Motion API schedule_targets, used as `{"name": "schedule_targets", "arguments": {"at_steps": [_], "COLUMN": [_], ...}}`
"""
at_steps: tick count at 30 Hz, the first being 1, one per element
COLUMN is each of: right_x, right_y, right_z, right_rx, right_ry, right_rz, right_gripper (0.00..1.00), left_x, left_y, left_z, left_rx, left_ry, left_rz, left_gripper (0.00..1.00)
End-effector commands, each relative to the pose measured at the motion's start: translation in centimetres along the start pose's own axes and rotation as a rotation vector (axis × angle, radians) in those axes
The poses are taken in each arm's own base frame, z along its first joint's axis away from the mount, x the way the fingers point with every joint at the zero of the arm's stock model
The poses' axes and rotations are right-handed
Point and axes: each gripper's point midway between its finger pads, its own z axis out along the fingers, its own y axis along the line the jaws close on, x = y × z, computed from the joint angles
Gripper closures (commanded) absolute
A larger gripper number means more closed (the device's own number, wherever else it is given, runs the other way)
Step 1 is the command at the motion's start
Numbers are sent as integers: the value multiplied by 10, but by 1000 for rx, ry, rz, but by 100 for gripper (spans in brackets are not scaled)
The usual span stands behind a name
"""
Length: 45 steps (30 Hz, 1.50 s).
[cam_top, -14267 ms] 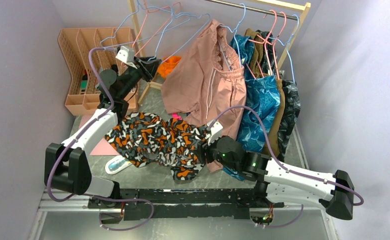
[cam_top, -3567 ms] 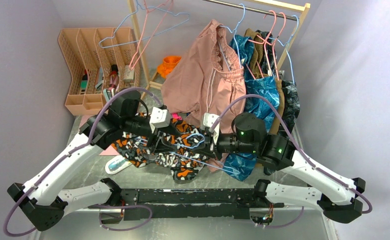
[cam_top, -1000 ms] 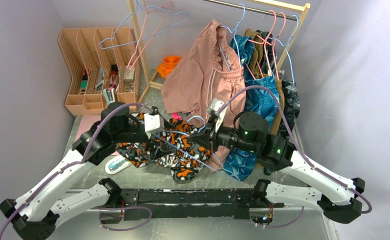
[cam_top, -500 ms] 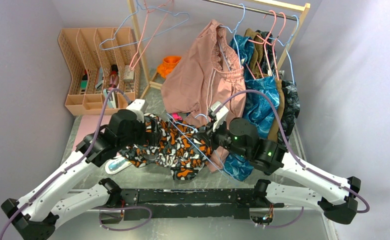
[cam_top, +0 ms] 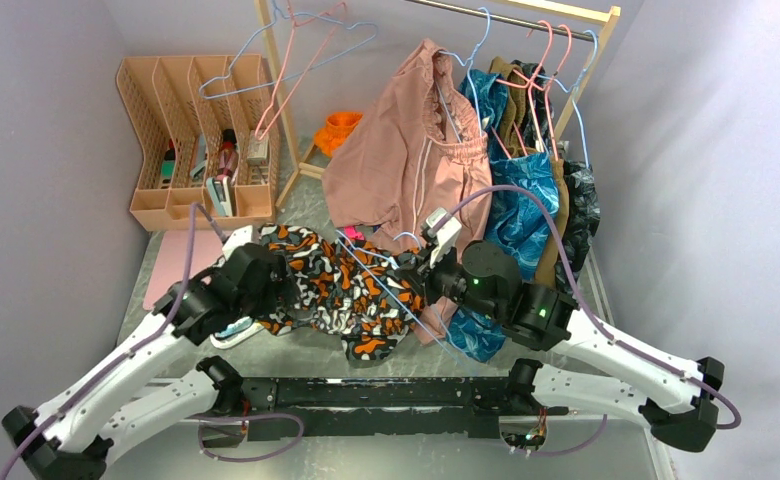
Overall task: Place the shorts on the hanger
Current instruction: Hang the shorts on the hanger.
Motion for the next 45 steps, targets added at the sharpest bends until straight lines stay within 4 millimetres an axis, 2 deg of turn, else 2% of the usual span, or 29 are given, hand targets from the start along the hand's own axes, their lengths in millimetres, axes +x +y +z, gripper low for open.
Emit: {"name": "schedule_targets", "arguments": {"at_steps": [1,4,7,15,19,27,29,32,35,38,42,45], "right_x": [-14,-13,-15,-14,-10,-6,-7,-8,-11,-15,-17,-8], "right_y": [1,2,3,-2,-3,1,2,3,4,10,27,38], "right_z": [-5,-6,-9,-19,-22,-21,-21,-23,-25,-27,-31,-31], "right_rx": [-9,-13,-24,-11,-12,-36,-41,-44,-50,-87,-190,-254], "right_ry": [-50,-60,-72,-87,-94,-91,-92,-93,-98,-107,-102,-47], "right_rz": [4,11,16,9,15,14,14,15,15,5,-23,-36], "right_gripper": [100,100,100,100,100,100,100,100,100,100,100,100], "left_x": [14,25,33,43,46,48,48,42,33,22,5,-9], "left_y": [20,26,24,32,32,27,26,23,17,9,0,-11], "left_z": [15,23,26,39,43,53,55,56,55,55,57,61], "left_rx": [-183,-269,-261,-339,-350,-311,-294,-273,-234,-191,-176,-157], "left_ry": [77,153,196,245,266,256,241,204,161,110,55,31], "left_rz": [-10,26,53,86,106,119,114,112,116,117,127,124], "left_gripper": [1,1,1,13,20,45,49,55,67,91,93,93]}}
